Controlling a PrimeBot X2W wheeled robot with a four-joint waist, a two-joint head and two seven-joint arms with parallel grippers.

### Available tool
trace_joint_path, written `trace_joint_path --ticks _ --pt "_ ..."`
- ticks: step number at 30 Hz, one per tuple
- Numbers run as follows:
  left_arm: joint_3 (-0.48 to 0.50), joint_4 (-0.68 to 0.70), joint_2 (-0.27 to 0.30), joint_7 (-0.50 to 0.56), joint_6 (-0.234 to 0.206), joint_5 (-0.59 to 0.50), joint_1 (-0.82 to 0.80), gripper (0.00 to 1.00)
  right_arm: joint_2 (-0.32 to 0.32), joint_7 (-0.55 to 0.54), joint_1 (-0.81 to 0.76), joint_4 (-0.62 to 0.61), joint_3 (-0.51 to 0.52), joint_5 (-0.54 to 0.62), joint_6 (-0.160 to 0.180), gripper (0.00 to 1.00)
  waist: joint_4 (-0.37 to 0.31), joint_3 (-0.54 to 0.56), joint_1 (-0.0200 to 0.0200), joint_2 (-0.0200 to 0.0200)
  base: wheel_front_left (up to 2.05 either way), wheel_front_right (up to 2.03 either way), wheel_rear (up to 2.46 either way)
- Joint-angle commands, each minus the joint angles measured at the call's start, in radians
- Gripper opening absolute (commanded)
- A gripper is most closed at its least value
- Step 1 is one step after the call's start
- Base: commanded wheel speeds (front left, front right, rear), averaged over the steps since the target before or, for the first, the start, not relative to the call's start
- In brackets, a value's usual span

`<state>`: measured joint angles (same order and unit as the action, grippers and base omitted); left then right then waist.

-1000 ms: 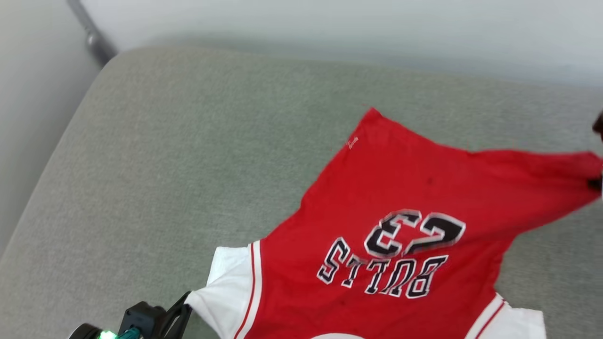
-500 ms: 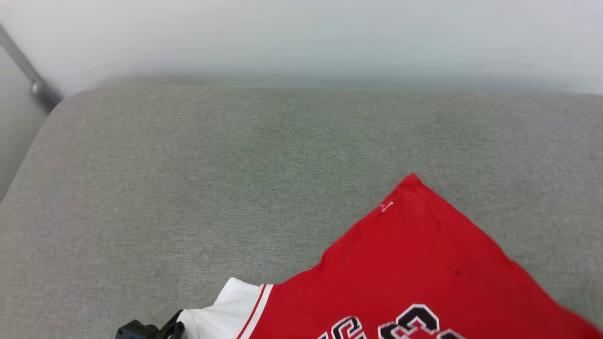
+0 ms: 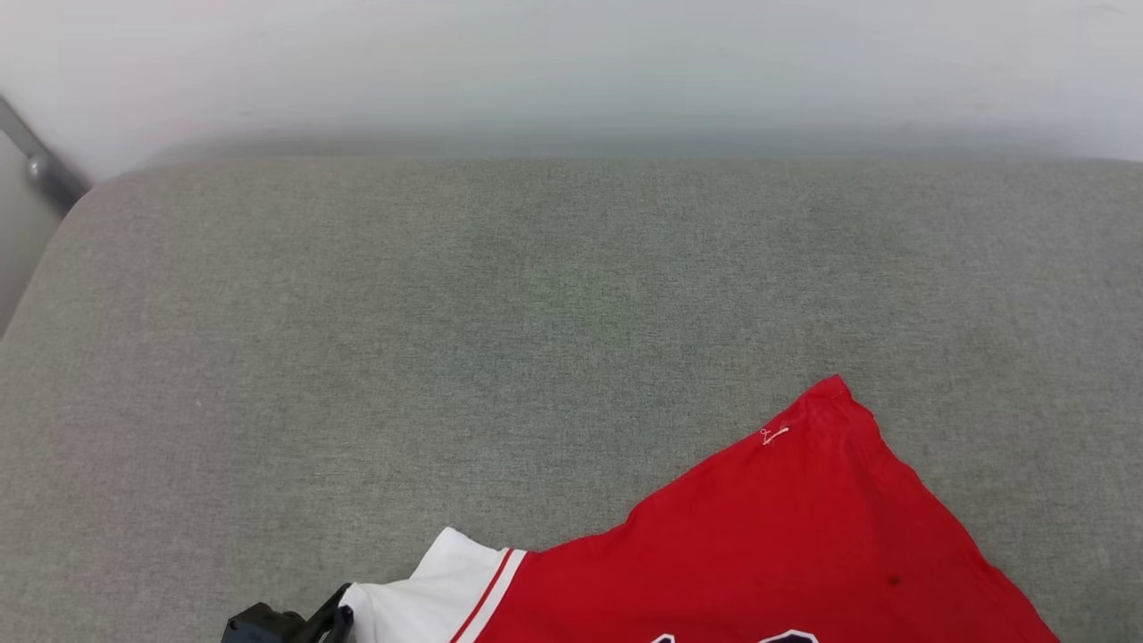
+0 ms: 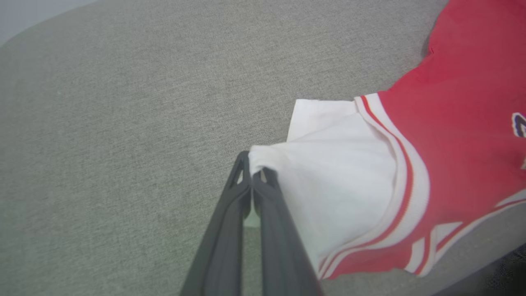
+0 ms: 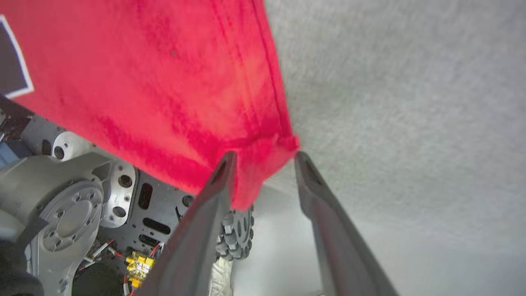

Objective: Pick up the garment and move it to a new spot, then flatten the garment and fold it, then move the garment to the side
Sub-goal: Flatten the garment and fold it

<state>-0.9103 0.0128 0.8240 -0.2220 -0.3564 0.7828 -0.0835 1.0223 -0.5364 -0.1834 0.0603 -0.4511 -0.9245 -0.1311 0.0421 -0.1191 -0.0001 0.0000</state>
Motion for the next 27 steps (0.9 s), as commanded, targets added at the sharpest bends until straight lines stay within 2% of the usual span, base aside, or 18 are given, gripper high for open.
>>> trace_joint_path --ticks 1,6,10,13,18,22,27 --pt "-0.002 -0.001 0.003 0.003 0.000 -0.005 -0.008 0.00 0.000 -0.008 0.013 -0.025 0.036 0.013 0.001 1.00 0.002 0.002 0.0001 0.0000 0.00 0.00 0.00" --pt "-0.006 0.004 -0.002 0.009 0.004 -0.009 -0.019 0.00 -0.009 -0.041 0.083 -0.156 0.193 0.096 0.001 1.00 0.016 0.001 0.0001 0.0000 0.00 0.00 0.00" --pt "-0.010 0.009 -0.008 0.015 0.009 -0.018 -0.035 0.00 -0.027 -0.110 0.198 -0.262 0.246 0.155 0.001 1.00 0.033 -0.012 0.0001 0.0000 0.00 0.00 0.00" --pt "-0.016 0.006 -0.015 0.020 0.013 -0.028 -0.052 0.00 -0.054 -0.180 0.318 -0.311 0.206 0.189 0.001 1.00 0.050 -0.029 0.0001 0.0000 0.00 0.00 0.00" --pt "-0.024 -0.004 -0.036 0.024 0.027 -0.041 -0.086 0.00 -0.108 -0.335 0.535 -0.301 0.054 0.232 0.001 1.00 0.082 -0.058 0.0001 0.0000 0.00 0.00 0.00" --pt "-0.029 -0.014 -0.054 0.020 0.030 -0.050 -0.104 0.00 -0.163 -0.431 0.696 -0.209 -0.080 0.246 0.001 1.00 0.102 -0.085 0.0001 0.0000 0.00 0.00 0.00" --pt "-0.036 -0.027 -0.074 0.020 0.044 -0.065 -0.135 0.00 -0.237 -0.485 0.832 -0.029 -0.180 0.241 0.001 1.00 0.131 -0.121 0.0001 0.0000 0.00 0.00 0.00"
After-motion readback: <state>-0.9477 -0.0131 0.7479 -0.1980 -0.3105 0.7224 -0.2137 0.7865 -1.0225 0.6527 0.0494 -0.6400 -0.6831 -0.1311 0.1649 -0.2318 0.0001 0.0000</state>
